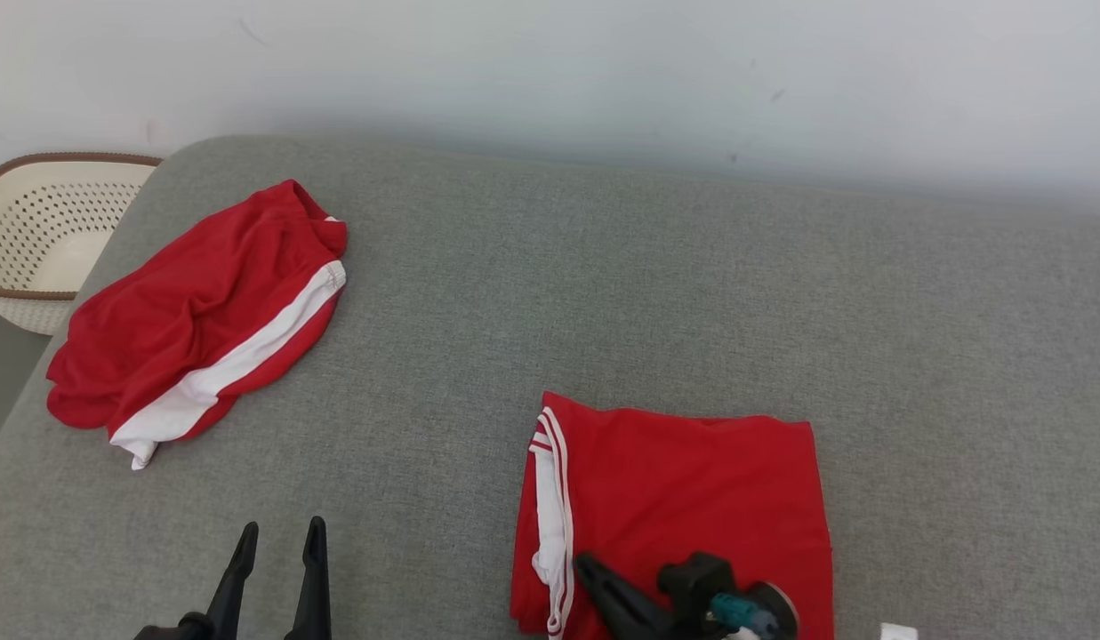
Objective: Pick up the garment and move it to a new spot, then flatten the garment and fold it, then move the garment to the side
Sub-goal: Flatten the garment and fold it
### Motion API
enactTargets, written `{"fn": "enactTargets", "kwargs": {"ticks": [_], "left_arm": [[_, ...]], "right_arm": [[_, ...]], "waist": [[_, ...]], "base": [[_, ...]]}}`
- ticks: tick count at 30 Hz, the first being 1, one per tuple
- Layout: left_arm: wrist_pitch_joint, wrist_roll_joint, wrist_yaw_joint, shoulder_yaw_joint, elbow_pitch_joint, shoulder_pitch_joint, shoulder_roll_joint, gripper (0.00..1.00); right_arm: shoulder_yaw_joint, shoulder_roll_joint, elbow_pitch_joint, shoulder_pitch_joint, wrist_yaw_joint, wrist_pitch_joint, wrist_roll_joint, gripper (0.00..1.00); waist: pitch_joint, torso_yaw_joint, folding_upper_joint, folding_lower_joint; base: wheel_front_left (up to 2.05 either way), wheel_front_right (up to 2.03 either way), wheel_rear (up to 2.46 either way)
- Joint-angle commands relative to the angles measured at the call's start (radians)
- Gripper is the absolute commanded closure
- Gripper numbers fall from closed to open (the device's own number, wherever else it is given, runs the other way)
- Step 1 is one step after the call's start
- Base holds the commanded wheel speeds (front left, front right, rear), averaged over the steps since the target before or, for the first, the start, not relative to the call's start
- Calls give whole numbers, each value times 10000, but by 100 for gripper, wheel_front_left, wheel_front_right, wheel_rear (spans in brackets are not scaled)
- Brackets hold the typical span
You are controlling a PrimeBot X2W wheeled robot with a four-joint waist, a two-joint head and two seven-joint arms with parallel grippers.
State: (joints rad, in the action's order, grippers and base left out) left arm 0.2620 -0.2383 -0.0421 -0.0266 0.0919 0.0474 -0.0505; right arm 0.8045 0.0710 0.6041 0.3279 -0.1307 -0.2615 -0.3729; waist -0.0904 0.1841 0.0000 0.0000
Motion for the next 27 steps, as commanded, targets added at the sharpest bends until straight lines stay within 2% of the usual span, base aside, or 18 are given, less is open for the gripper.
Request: {"fn": "enactTargets", "kwargs": {"ticks": [1, 8, 15, 20, 23, 24, 26, 27], "left_arm": [[42, -14, 9, 13, 27, 34, -6, 0], [42, -43, 34, -19, 64, -44, -6, 0], [42, -65, 50, -2, 79, -100, -6, 0], [42, -51, 48, 69, 23, -145, -5, 0], [42, -42, 52, 98, -10, -159, -6, 0], [42, -38, 54, 111, -24, -170, -6, 0], [42, -24, 66, 124, -57, -188, -6, 0], [42, -16, 76, 141, -71, -203, -6, 0]], "right_arm": [[186, -4, -24, 9, 0, -44, -135, 100], [1529, 122, -159, 72, 0, -44, -851, 100], [2715, 267, 320, 427, 0, -46, -1963, 100], [2915, 431, 62, 691, 0, -45, -2456, 100], [2589, 599, -339, 780, 0, -45, -2547, 100], [2411, 669, -474, 800, 0, -43, -2463, 82], [1959, 783, -766, 802, 0, -45, -2275, 19], [1727, 853, -894, 776, 0, -45, -2179, 0]], "waist": [[19, 36, 0, 0], [130, 131, 0, 0], [188, 144, 0, 0], [175, 48, 0, 0], [176, -26, 0, 0], [176, -56, 0, 0], [175, -115, 0, 0], [175, -154, 0, 0]], "base": [[0, 0, 0], [0, 0, 0], [0, 0, 0], [0, 0, 0], [0, 0, 0], [0, 0, 0], [0, 0, 0], [0, 0, 0]]}}
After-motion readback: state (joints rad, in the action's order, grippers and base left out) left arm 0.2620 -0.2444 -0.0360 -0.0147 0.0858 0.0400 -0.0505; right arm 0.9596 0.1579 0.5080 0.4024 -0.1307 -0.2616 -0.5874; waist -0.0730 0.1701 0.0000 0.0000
